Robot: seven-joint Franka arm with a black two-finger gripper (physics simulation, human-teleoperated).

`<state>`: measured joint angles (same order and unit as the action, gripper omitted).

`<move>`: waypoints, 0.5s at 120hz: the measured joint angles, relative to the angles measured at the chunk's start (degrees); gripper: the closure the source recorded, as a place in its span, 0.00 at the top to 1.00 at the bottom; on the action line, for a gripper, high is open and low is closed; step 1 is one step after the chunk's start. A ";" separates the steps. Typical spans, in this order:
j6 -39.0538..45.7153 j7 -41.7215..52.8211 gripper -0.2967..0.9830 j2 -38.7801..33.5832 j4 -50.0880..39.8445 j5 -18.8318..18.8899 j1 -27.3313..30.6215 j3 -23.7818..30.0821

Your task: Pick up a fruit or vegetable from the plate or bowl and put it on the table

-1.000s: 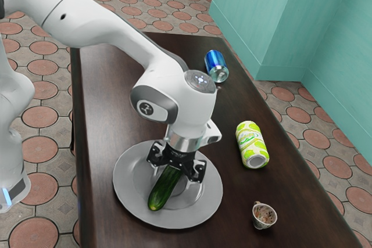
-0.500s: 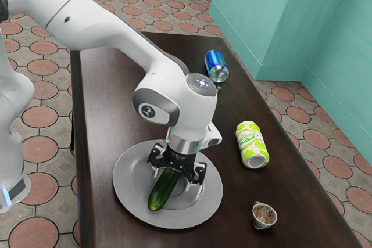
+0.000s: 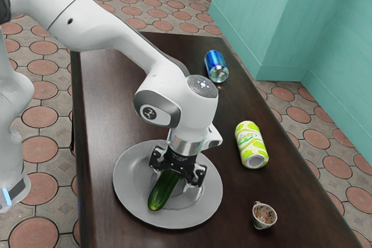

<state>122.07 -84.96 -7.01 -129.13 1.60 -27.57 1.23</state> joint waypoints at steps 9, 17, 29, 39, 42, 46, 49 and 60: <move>0.04 0.09 0.47 0.01 0.00 -0.17 0.05 0.00; 0.06 0.18 0.41 -0.05 0.00 -0.25 0.09 0.00; 0.03 0.32 0.36 -0.20 0.11 -0.10 0.37 0.00; -0.01 0.50 0.33 -0.56 0.62 0.20 0.49 0.00; -0.10 0.58 0.33 -0.68 1.03 0.38 0.46 0.00; -0.25 0.67 0.33 -0.83 1.64 0.68 0.42 0.00; -0.35 0.74 0.33 -0.88 2.05 0.95 0.37 0.00; -0.76 0.97 0.33 -0.82 4.98 2.36 -0.35 0.35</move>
<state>121.31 -83.98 -7.84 -124.16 3.96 -27.92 1.58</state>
